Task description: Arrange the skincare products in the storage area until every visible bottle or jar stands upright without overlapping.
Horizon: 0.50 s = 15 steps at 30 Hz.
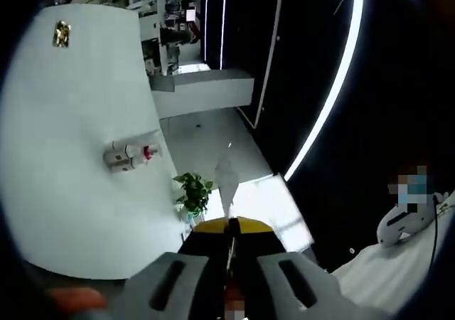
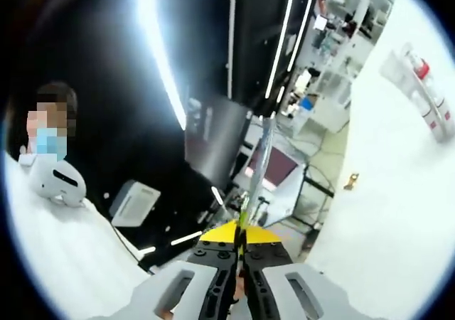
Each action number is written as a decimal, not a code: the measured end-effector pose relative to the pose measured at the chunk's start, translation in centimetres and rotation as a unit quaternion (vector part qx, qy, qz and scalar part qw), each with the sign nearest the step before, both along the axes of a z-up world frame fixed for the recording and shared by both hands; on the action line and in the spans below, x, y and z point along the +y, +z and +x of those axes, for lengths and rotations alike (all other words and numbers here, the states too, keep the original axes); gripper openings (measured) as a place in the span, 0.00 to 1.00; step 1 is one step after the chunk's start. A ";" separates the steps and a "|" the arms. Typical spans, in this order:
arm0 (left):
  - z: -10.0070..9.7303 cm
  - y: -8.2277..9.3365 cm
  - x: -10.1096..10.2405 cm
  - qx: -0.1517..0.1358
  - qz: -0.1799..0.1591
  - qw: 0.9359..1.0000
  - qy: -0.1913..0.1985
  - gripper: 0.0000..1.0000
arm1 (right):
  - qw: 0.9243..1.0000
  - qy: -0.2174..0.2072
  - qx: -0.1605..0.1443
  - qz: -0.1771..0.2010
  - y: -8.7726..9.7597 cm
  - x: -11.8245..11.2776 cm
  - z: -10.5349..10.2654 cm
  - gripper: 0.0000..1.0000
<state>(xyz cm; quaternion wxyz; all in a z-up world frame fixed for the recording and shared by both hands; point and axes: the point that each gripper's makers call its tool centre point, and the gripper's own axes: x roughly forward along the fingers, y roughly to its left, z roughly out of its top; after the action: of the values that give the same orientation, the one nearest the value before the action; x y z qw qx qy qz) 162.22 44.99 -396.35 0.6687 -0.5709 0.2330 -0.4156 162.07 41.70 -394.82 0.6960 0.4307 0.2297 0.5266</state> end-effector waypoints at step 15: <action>-3.9 -0.2 -1.3 -0.047 0.084 0.980 -0.172 0.32 | 0.987 0.159 0.013 -0.030 -0.4 -0.2 -4.4 0.00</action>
<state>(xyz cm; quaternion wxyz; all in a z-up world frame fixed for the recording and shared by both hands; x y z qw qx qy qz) 158.29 43.68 -396.58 0.6431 -0.4441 0.3296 -0.5297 157.70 41.53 -395.25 0.6130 0.3739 0.3201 0.6181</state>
